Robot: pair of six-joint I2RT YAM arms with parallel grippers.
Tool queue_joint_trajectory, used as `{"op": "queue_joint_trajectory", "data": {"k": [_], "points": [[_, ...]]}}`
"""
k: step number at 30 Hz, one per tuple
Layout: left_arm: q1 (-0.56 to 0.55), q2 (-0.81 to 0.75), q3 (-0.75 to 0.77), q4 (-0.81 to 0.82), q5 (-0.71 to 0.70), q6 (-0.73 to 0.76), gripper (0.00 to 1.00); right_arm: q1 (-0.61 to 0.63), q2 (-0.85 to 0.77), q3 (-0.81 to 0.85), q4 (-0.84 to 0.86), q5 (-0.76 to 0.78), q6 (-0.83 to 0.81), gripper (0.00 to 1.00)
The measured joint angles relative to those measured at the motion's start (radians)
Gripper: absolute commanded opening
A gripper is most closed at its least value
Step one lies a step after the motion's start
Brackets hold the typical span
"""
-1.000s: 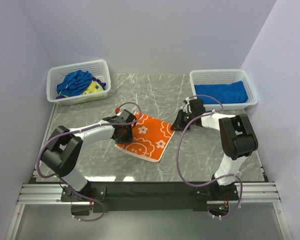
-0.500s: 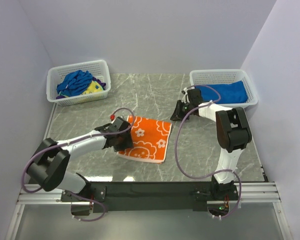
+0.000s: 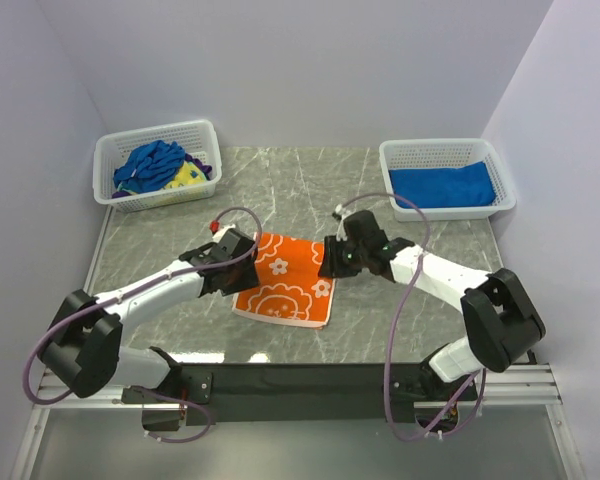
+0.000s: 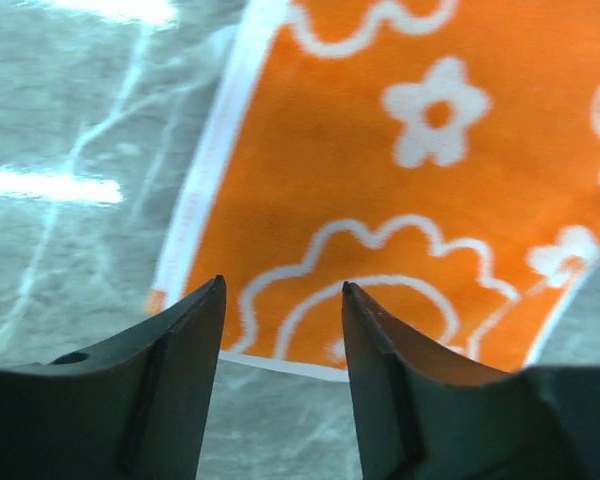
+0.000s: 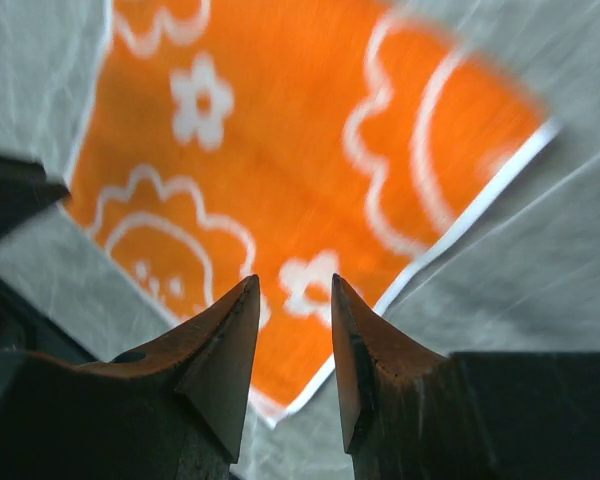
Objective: Fold and stack the towels
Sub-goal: Fold the towel
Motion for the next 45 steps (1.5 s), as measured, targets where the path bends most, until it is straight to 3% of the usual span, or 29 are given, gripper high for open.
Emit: {"op": "queue_joint_trajectory", "data": {"k": [6, 9, 10, 13, 15, 23, 31, 35, 45], "points": [[0.022, 0.068, -0.024, 0.002, -0.027, 0.007, 0.47, 0.085, 0.013, -0.091, -0.003, -0.014, 0.051, 0.41], [0.023, 0.116, -0.036, 0.018, -0.026, 0.008, 0.38, 0.090, 0.045, -0.096, 0.000, -0.020, 0.060, 0.41], [0.023, 0.124, -0.037, 0.019, -0.029, 0.010, 0.30, 0.090, 0.059, -0.096, 0.002, -0.019, 0.060, 0.40], [0.026, 0.127, -0.042, 0.039, -0.025, 0.011, 0.18, 0.087, 0.100, -0.095, -0.003, -0.006, 0.057, 0.39], [0.027, 0.125, -0.052, 0.062, -0.014, 0.006, 0.17, 0.078, 0.112, -0.089, -0.002, -0.005, 0.056, 0.38], [0.008, 0.053, -0.166, 0.230, 0.155, -0.090, 0.24, -0.069, 0.120, -0.082, 0.000, 0.008, 0.023, 0.37], [-0.065, -0.086, -0.180, 0.116, 0.167, -0.149, 0.51, -0.164, 0.040, -0.082, -0.060, 0.045, -0.031, 0.39], [-0.065, -0.127, -0.149, 0.069, 0.137, -0.150, 0.50, -0.163, -0.060, -0.093, -0.064, 0.053, -0.015, 0.49], [-0.100, -0.096, -0.158, 0.069, 0.221, -0.160, 0.52, -0.197, -0.262, -0.290, -0.078, 0.106, 0.122, 0.52]]}}
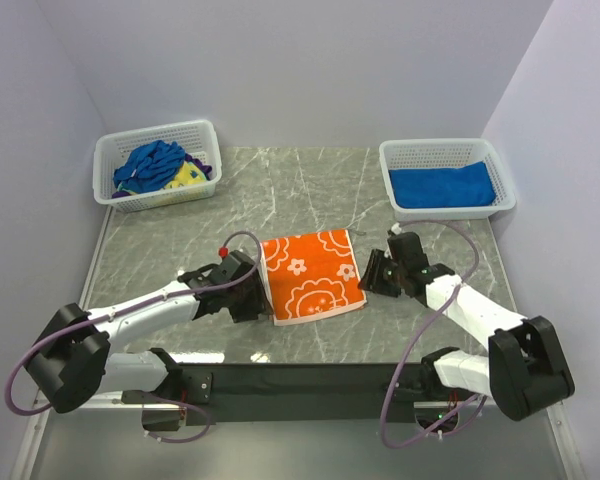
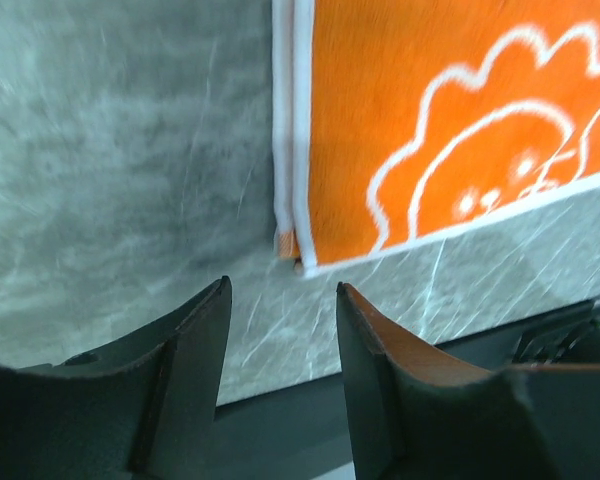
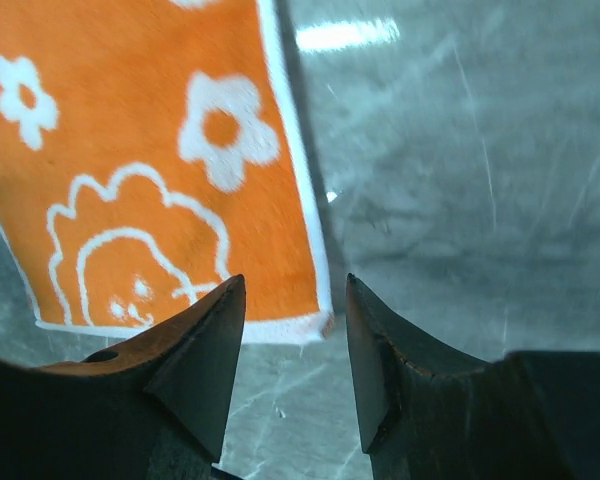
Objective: Fold and stack the towels
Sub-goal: Fold the towel
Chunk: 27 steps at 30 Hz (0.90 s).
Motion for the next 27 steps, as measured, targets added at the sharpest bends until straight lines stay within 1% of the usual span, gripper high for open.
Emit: {"op": "queue_joint_trajectory", "data": {"k": [7, 12, 19, 22, 23, 25, 26, 27], "points": [[-0.034, 0.022, -0.011, 0.010, 0.029, -0.035, 0.51, -0.010, -0.059, -0.115, 0.019, 0.004, 0.116, 0.49], [-0.060, 0.062, -0.011, 0.021, 0.035, -0.058, 0.51, -0.011, -0.069, -0.165, 0.073, -0.011, 0.180, 0.44], [-0.067, 0.066, -0.009, 0.016, 0.016, -0.089, 0.50, -0.011, -0.059, -0.194, 0.146, -0.050, 0.225, 0.36], [-0.067, 0.065, -0.001, 0.006, 0.007, -0.108, 0.50, -0.011, -0.056, -0.198, 0.161, -0.057, 0.232, 0.28], [-0.067, 0.065, 0.003, 0.004, 0.005, -0.117, 0.50, -0.011, -0.057, -0.199, 0.163, -0.056, 0.232, 0.22], [-0.067, 0.065, 0.006, 0.002, 0.002, -0.132, 0.50, -0.011, -0.058, -0.199, 0.163, -0.055, 0.232, 0.16], [-0.067, 0.065, 0.007, 0.002, 0.001, -0.141, 0.49, -0.011, -0.060, -0.199, 0.163, -0.054, 0.231, 0.10], [-0.068, 0.065, 0.007, 0.002, 0.001, -0.149, 0.49, -0.011, -0.063, -0.199, 0.163, -0.054, 0.228, 0.08]]}}
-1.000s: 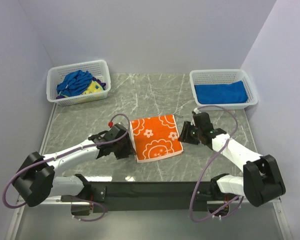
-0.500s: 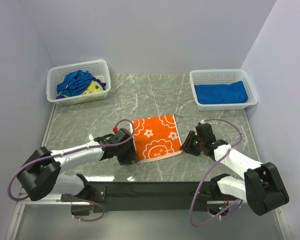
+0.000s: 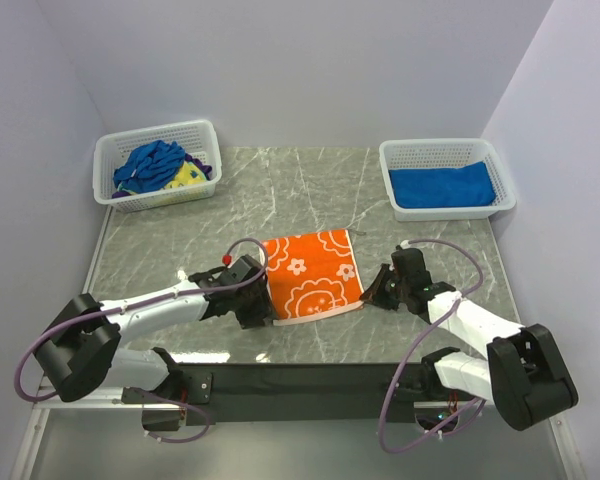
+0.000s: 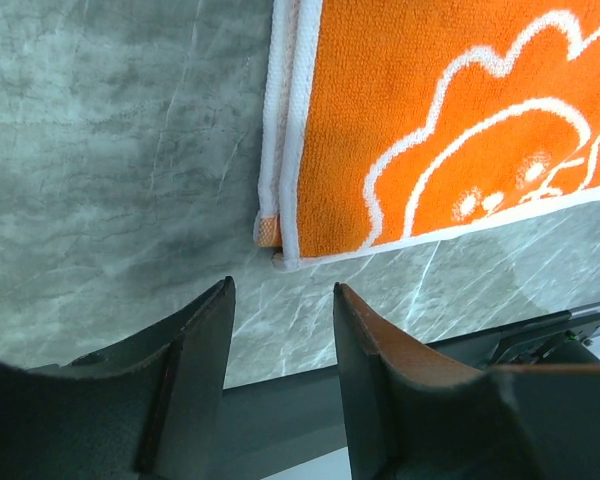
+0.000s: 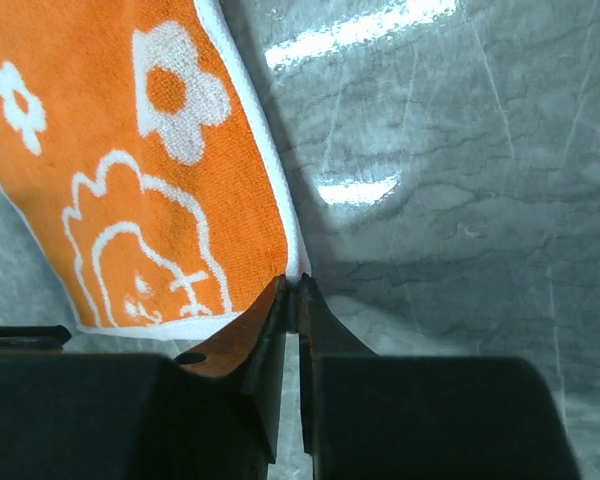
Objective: Fold and stack the towels
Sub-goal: Fold the towel
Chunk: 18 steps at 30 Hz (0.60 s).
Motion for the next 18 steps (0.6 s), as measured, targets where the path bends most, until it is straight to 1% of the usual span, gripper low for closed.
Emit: {"op": "queue_joint_trajectory", "data": {"k": [1, 3, 7, 12, 18], "points": [[-0.002, 0.000, 0.000, 0.000, 0.000, -0.006, 0.49, 0.000, -0.003, 0.000, 0.000, 0.000, -0.001, 0.03], [-0.007, 0.001, 0.003, -0.002, -0.002, -0.022, 0.49, 0.000, -0.010, 0.000, 0.000, -0.001, -0.005, 0.00], [-0.029, 0.024, 0.030, -0.006, -0.011, -0.053, 0.48, 0.000, -0.021, 0.000, 0.000, -0.003, -0.005, 0.00], [-0.060, 0.089, 0.064, -0.008, -0.015, -0.078, 0.42, 0.000, -0.040, 0.000, 0.000, -0.011, -0.011, 0.00], [-0.068, 0.126, 0.084, -0.031, -0.068, -0.088, 0.42, 0.000, -0.042, 0.000, 0.002, -0.021, -0.012, 0.00]]}}
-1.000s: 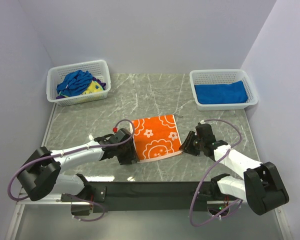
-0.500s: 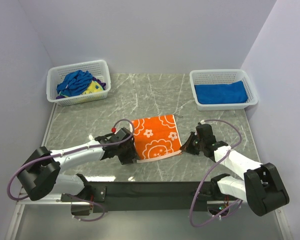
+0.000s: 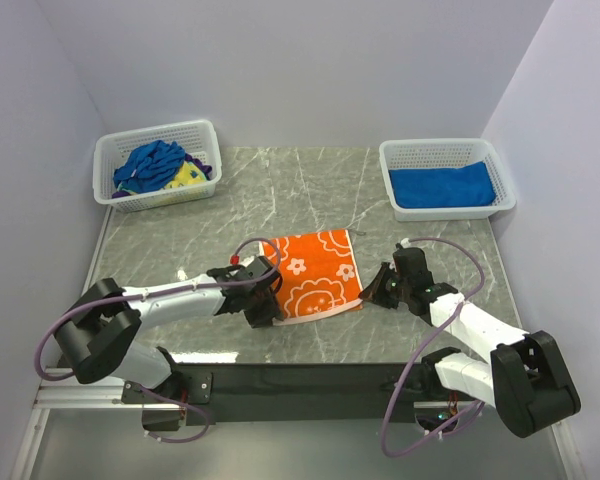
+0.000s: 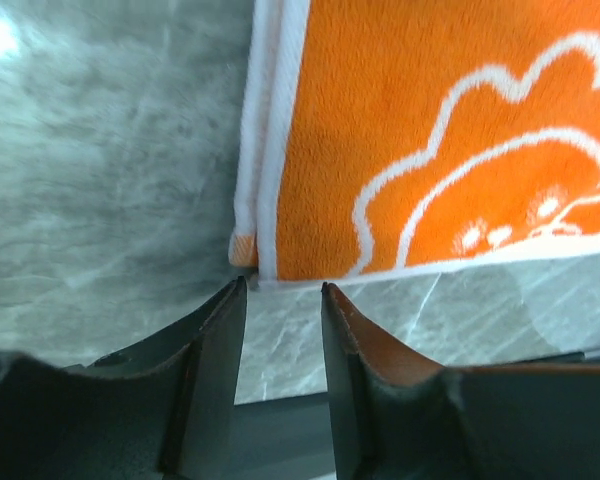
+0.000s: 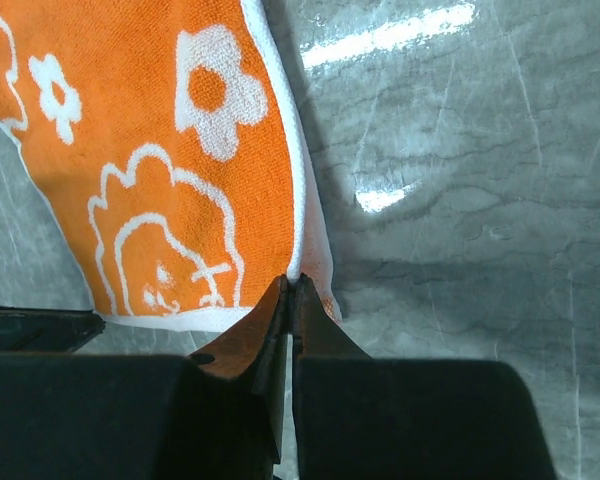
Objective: Fold and stack the towels
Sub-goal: Fold the towel
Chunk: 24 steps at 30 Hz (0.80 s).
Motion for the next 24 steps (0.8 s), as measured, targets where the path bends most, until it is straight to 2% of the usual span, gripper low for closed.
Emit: {"op": "queue_joint_trajectory", "data": {"k": [8, 11, 15, 22, 24], "points": [[0.000, 0.033, 0.018, -0.013, -0.045, 0.001, 0.41, 0.000, -0.001, 0.000, 0.003, -0.014, -0.002, 0.00], [-0.002, 0.041, 0.027, -0.014, -0.047, 0.003, 0.37, 0.000, -0.001, 0.000, 0.003, -0.015, -0.004, 0.00], [-0.012, 0.044, 0.029, -0.024, -0.050, 0.005, 0.26, 0.000, -0.002, 0.000, 0.003, -0.014, -0.008, 0.00], [-0.037, 0.047, 0.058, -0.051, -0.058, 0.006, 0.21, 0.000, -0.002, 0.000, 0.003, -0.014, -0.008, 0.00], [-0.041, 0.047, 0.065, -0.051, -0.059, 0.009, 0.14, 0.000, -0.002, 0.000, 0.003, -0.014, -0.010, 0.00]]}}
